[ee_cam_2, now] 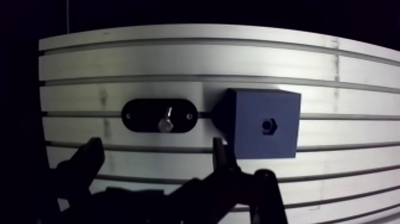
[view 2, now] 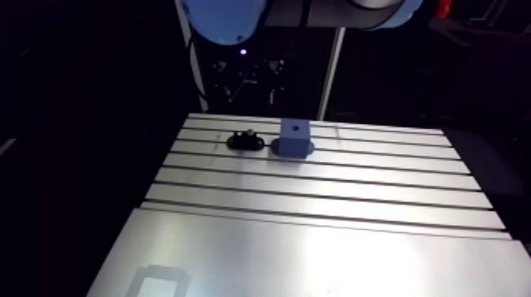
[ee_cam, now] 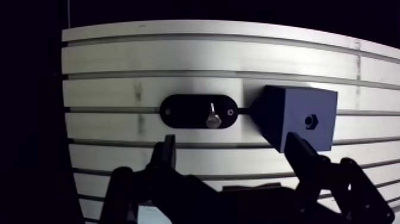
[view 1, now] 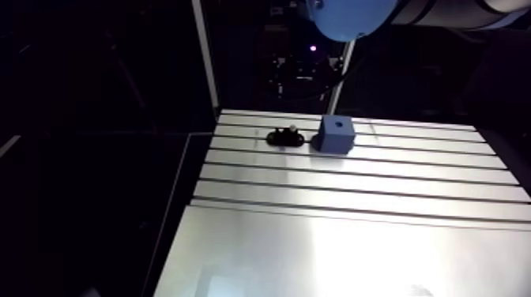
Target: Pick up the M10 bolt and insert it into the hex recess until seated.
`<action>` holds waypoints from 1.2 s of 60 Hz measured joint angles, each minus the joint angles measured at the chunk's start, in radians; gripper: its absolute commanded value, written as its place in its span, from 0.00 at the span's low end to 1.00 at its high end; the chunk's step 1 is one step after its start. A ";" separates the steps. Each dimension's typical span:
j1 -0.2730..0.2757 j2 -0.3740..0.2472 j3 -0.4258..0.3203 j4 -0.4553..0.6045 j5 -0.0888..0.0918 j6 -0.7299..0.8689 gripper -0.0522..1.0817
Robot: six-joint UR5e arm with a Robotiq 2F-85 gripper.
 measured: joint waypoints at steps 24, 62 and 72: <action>0.008 0.025 0.006 -0.019 -0.005 -0.003 0.36; 0.014 0.061 0.017 -0.055 -0.005 -0.008 0.41; 0.015 0.071 0.018 -0.062 -0.004 -0.011 0.43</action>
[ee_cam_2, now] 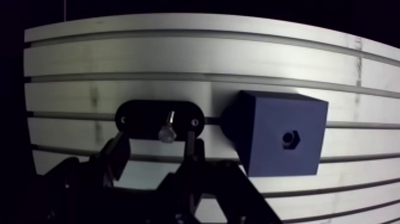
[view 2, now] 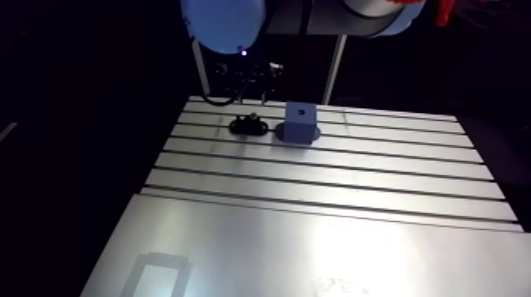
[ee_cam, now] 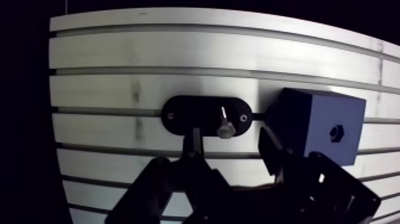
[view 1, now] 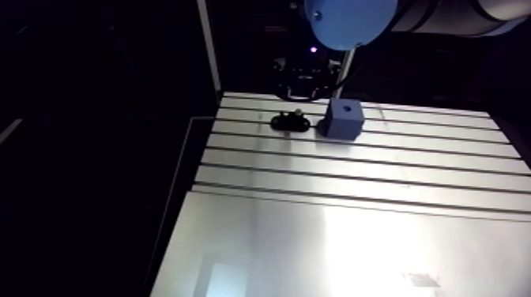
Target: Pick up the M10 bolt and insert it into the hex recess until seated.
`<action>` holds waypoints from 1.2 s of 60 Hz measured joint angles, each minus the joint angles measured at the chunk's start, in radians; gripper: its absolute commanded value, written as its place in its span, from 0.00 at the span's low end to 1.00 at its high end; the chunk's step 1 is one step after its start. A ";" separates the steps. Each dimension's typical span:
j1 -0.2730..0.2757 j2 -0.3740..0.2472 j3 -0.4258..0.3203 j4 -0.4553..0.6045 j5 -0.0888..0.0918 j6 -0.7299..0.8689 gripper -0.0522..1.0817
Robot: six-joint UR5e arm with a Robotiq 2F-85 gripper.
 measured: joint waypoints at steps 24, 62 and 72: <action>0.001 0.018 0.005 -0.002 -0.001 -0.001 0.44; 0.001 0.039 0.007 -0.005 -0.003 -0.002 0.44; 0.001 0.045 0.008 -0.006 -0.003 -0.004 0.44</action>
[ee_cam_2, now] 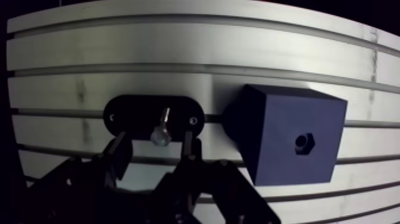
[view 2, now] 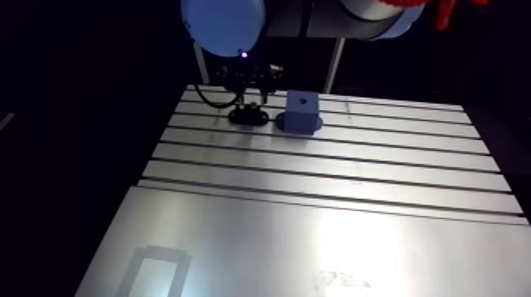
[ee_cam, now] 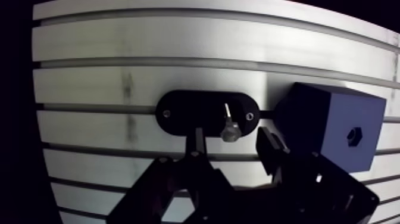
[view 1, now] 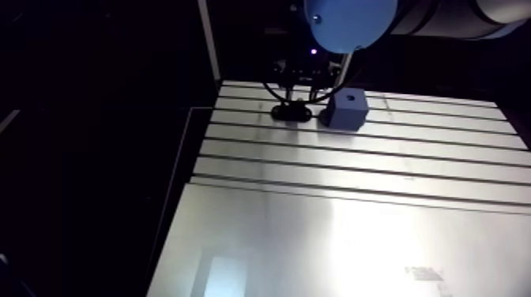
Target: Pick up the M10 bolt and insert it into the hex recess until seated.
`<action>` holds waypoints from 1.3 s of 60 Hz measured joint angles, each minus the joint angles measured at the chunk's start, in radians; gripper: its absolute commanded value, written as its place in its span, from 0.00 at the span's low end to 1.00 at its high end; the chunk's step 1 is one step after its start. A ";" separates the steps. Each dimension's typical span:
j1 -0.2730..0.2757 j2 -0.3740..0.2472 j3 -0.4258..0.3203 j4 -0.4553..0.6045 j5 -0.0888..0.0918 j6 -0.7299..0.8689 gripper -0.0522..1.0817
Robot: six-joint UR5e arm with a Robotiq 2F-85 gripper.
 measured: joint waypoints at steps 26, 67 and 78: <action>0.000 0.007 0.001 -0.003 0.000 -0.010 0.46; 0.000 0.015 0.001 -0.003 0.002 -0.014 0.52; 0.000 0.016 0.001 -0.003 0.001 -0.017 0.52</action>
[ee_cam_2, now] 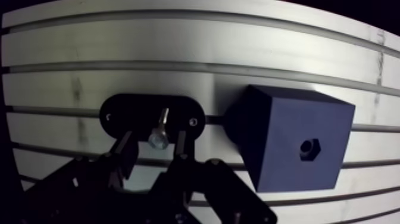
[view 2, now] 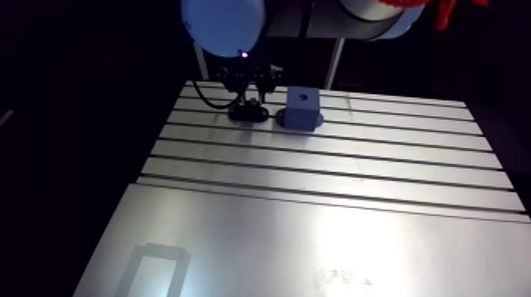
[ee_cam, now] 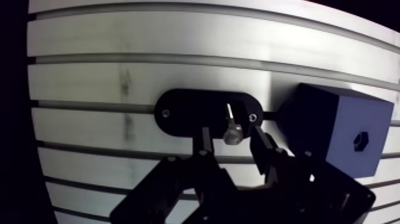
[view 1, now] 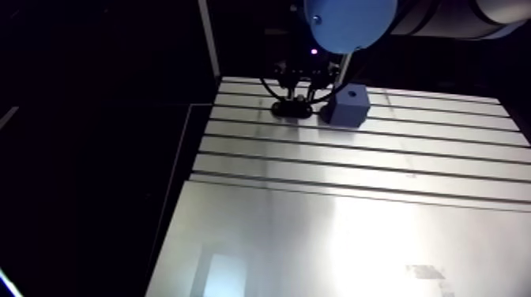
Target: Pick up the M10 bolt and insert it into the hex recess until seated.
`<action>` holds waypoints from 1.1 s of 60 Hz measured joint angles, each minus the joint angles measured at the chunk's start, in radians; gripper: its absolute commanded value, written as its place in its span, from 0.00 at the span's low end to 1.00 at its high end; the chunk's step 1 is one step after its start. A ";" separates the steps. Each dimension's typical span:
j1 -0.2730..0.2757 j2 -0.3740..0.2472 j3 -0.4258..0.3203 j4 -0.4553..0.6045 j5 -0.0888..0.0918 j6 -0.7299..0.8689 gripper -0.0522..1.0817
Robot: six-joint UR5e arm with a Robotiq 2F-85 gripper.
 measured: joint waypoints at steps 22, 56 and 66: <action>-0.001 0.001 0.000 0.000 0.000 -0.002 0.54; -0.005 0.005 0.000 -0.001 0.001 -0.007 0.56; -0.006 0.007 0.000 -0.001 0.001 -0.008 0.57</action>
